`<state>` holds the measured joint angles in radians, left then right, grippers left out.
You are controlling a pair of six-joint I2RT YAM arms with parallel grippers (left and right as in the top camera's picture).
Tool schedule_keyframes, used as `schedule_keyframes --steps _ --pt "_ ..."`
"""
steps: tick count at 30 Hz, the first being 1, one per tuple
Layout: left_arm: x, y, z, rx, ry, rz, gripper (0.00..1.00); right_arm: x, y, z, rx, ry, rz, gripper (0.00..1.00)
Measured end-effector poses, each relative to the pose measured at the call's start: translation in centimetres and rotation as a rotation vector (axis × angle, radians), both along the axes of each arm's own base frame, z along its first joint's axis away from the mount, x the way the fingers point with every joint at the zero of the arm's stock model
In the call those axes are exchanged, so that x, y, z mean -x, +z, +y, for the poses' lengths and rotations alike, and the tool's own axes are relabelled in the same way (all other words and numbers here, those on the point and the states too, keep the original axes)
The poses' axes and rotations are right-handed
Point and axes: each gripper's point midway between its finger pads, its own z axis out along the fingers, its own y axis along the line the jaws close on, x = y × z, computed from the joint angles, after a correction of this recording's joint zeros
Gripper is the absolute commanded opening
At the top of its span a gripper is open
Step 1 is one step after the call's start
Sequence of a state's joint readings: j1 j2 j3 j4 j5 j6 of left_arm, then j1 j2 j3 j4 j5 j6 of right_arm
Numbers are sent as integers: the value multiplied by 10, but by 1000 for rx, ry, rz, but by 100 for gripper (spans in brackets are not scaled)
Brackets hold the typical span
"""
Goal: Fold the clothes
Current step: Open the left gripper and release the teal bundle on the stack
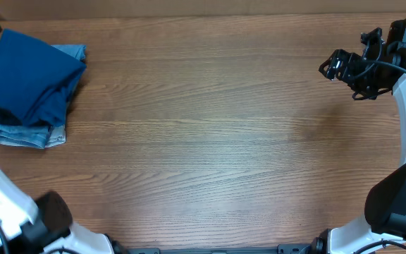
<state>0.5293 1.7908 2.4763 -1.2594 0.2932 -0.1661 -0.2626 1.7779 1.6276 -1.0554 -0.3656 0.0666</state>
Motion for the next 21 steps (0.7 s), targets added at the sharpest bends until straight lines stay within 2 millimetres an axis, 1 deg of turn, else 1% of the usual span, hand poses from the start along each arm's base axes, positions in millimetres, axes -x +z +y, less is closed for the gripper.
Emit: schedule_keyframes --steps 1,2,4,9,11,21 --pt "6 11 -9 -9 -15 -27 100 0 0 0 0 0 0 100" --pt "10 19 -13 -16 -22 -44 100 0 0 0 0 0 -1 100" --pt "12 21 -15 -16 -28 -51 100 0 0 0 0 0 -1 100" --pt "-3 -4 -7 19 -30 5 100 0 0 0 0 1 -1 100" --pt "-6 -10 -5 28 -30 19 100 0 0 0 0 1 -1 100" --pt "-4 -15 -7 39 -29 39 100 0 0 0 0 1 -1 100"
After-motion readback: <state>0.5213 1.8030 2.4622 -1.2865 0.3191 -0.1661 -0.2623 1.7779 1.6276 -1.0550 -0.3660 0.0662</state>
